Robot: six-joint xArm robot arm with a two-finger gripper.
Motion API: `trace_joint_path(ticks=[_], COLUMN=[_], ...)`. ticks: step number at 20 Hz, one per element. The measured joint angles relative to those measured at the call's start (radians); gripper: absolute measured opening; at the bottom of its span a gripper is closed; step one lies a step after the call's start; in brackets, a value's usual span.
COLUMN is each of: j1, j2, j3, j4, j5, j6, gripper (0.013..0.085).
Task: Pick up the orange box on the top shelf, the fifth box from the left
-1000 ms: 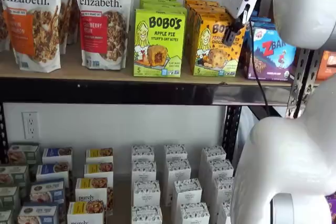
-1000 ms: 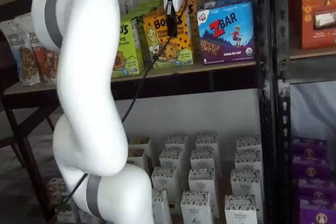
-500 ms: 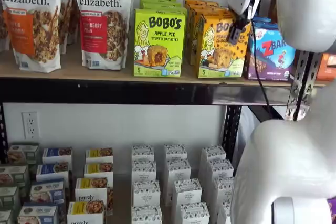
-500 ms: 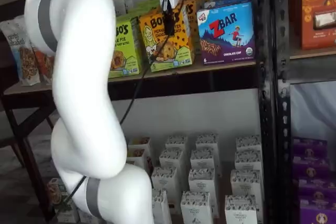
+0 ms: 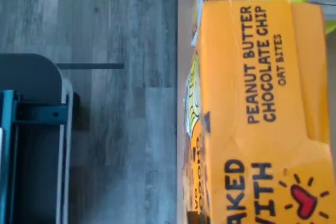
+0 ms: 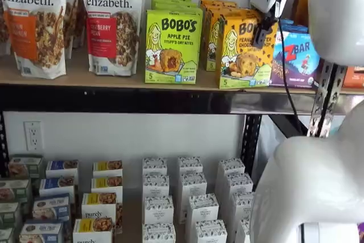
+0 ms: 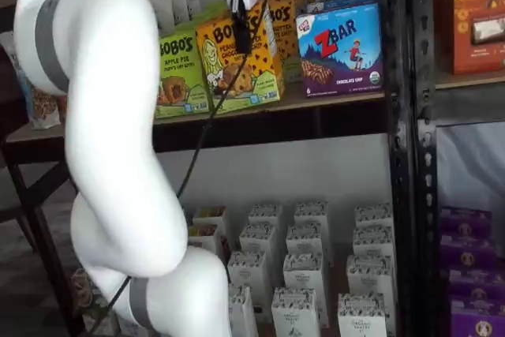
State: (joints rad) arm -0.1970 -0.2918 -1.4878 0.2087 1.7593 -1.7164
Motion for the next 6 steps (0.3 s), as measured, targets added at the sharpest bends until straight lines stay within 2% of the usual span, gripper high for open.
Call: trace_joint_path(ticks=[6], j1=[-0.004], j2=[-0.097], j3=[0.084], j4=[-0.017], j5=[0.023], j6=[-0.004], gripper=[0.033])
